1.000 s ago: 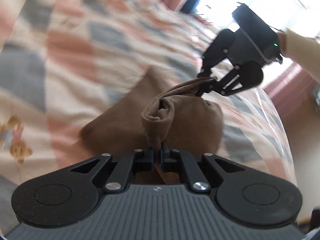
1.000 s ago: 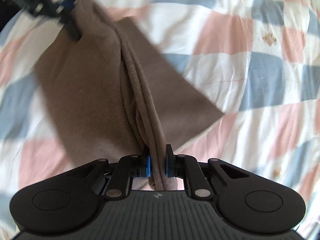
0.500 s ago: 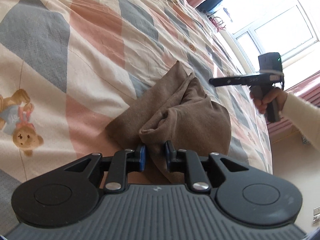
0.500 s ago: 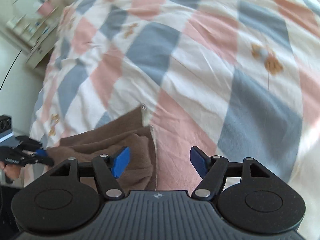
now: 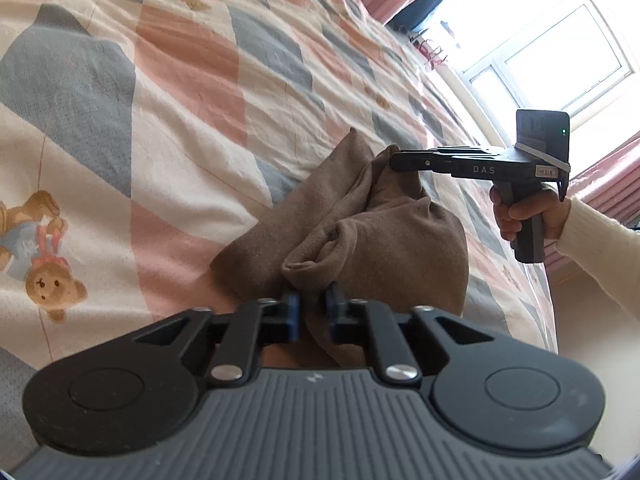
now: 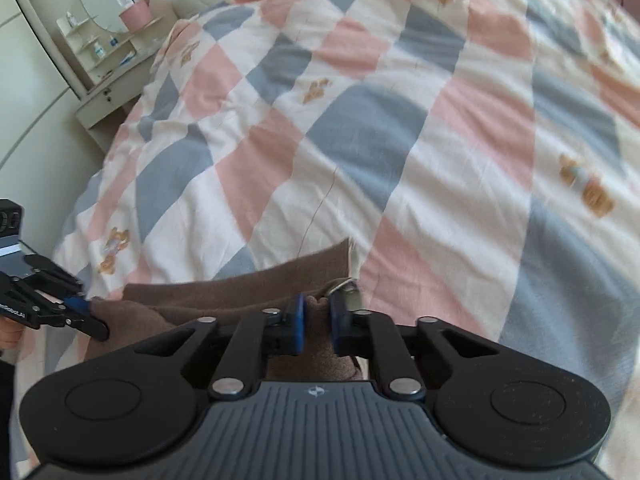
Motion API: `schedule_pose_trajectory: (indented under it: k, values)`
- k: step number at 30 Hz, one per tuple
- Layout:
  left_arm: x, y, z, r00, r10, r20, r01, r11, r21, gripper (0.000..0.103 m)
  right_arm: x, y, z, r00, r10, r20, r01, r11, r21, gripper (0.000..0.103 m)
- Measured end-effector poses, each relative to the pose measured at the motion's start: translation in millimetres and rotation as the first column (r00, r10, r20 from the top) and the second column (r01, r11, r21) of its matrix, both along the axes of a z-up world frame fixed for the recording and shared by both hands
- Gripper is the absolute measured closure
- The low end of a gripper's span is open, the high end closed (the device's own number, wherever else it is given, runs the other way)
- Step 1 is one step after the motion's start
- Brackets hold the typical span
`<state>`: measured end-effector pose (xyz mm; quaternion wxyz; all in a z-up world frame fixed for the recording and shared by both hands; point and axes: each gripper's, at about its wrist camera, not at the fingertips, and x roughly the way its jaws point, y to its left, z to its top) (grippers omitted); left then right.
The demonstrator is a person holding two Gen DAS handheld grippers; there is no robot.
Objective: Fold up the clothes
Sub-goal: 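Grasp the folded shirt with the left gripper while the right gripper releases it, then lower the brown shirt bundle onto the duvet and open the left gripper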
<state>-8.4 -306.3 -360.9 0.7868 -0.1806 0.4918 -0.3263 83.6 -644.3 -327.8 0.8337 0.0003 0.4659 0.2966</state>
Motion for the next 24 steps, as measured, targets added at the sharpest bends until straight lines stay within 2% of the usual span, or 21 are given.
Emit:
schedule_pose_trajectory:
  k: [5, 8, 12, 15, 16, 17, 18, 21, 23, 24]
  values:
    - [-4.5, 6.2, 12.3, 0.994, 0.058, 0.092, -0.059, 0.998, 0.009, 0.1, 8.6, 14.9, 13.3, 0.996, -0.03, 0.083, 0.029, 1.0, 0.011, 0.094]
    - [3.1, 11.1, 5.3, 0.992, 0.098, 0.08, -0.1, 0.995, 0.023, 0.1, 20.3, 26.2, 2.2, 0.996, -0.051, 0.077, 0.053, 0.998, -0.032, 0.094]
    - [6.6, 2.6, -14.1, 0.994, 0.082, 0.066, -0.088, 0.992, 0.091, 0.099, 33.2, 38.2, -29.5, 0.996, -0.086, 0.02, 0.088, 0.985, -0.146, 0.095]
    - [8.9, 3.1, -20.5, 0.995, 0.086, 0.045, -0.091, 0.99, 0.11, 0.095, 37.5, 37.8, -35.8, 0.986, -0.164, 0.011, 0.164, 0.975, -0.149, 0.089]
    - [9.9, 5.9, -16.7, 0.995, 0.089, 0.043, -0.094, 0.99, 0.109, 0.094, 35.0, 34.6, -28.1, 0.977, -0.208, 0.036, 0.211, 0.967, -0.142, 0.076]
    - [11.0, 8.7, -12.9, 0.995, 0.092, 0.042, -0.096, 0.989, 0.109, 0.091, 28.9, 29.3, -18.0, 0.961, -0.264, 0.079, 0.273, 0.952, -0.139, 0.052]
    - [11.9, 11.6, -8.7, 0.994, 0.097, 0.042, -0.101, 0.989, 0.111, 0.09, 22.7, 24.0, -7.9, 0.94, -0.319, 0.12, 0.334, 0.933, -0.134, 0.047]
    - [11.6, 22.3, 10.9, 0.989, 0.125, 0.077, -0.134, 0.982, 0.132, 0.09, -12.5, -0.8, 23.7, 0.874, -0.456, 0.169, 0.466, 0.884, -0.025, 0.048]
    - [5.2, 24.7, 29.3, 0.982, 0.118, 0.15, -0.138, 0.981, 0.133, 0.093, -49.7, -10.0, 38.2, 0.838, -0.511, 0.188, 0.513, 0.857, 0.046, 0.048]
    - [1.6, 25.1, 38.1, 0.976, 0.11, 0.187, -0.136, 0.982, 0.134, 0.093, -69.3, -10.6, 41.7, 0.831, -0.523, 0.189, 0.521, 0.851, 0.065, 0.048]
